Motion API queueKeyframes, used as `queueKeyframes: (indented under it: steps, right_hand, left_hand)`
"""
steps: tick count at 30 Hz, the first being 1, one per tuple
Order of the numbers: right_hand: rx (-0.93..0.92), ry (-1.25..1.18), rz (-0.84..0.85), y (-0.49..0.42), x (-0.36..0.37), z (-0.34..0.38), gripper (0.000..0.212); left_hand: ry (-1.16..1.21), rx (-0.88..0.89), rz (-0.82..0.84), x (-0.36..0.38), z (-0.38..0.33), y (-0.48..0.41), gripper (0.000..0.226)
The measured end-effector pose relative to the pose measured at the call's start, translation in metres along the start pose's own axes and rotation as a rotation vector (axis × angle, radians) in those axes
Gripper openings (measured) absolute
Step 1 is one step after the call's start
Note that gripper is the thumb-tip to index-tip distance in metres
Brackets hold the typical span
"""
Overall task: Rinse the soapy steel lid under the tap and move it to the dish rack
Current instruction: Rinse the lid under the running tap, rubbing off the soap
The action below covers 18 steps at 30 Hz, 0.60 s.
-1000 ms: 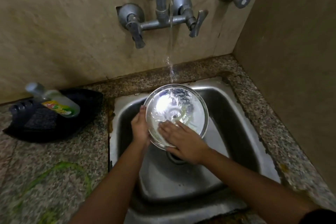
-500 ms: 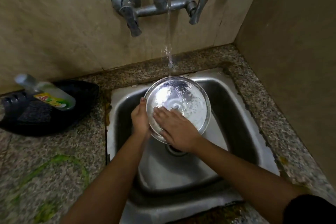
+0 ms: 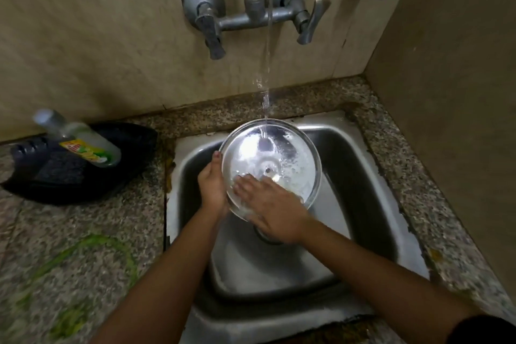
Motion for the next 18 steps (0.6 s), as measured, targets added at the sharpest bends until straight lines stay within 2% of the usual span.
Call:
queueKeyframes:
  steps: [2,5,8,10,12,15,17,18]
  right_hand:
    - [0.109,0.046,0.020,0.024,0.011,-0.031,0.070]
    - [0.444,0.110,-0.006,0.037,0.004,-0.096,0.073]
    - [0.541,0.106,-0.051,0.010,-0.012,-0.109,0.073]
    - [0.458,0.054,-0.063,-0.019,-0.014,-0.085,0.073]
    - [0.226,-0.025,-0.040,-0.036,-0.012,-0.040,0.071]
    - [-0.103,-0.010,0.034,-0.008,-0.001,0.008,0.060]
    - [-0.134,0.022,0.055,0.022,0.005,-0.002,0.061]
    - [-0.079,0.026,0.050,0.032,0.007,-0.019,0.063]
  left_hand:
    - [-0.044,0.022,-0.004,-0.011,-0.005,-0.005,0.033]
    - [-0.076,-0.009,-0.003,-0.014,0.001,0.003,0.034]
    - [-0.055,-0.043,0.007,-0.005,0.011,0.018,0.034]
    - [-0.040,-0.060,0.019,0.002,0.015,0.023,0.035]
    - [-0.008,-0.061,0.024,0.006,0.012,0.022,0.034]
    - [0.000,-0.044,-0.017,-0.004,0.002,0.012,0.034]
    - [-0.025,-0.018,-0.029,-0.015,-0.001,0.005,0.034]
    - [-0.039,-0.007,-0.034,-0.018,-0.003,0.005,0.034]
Point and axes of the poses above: each hand's wrist, its own y-axis away from the middle knuckle, its own x-axis out of the palm, z = x × y, the point moved 9 cm from there along -y, towards the middle knuckle, and after that the axes turned 8 degrees about y, right-handed, at the moved point
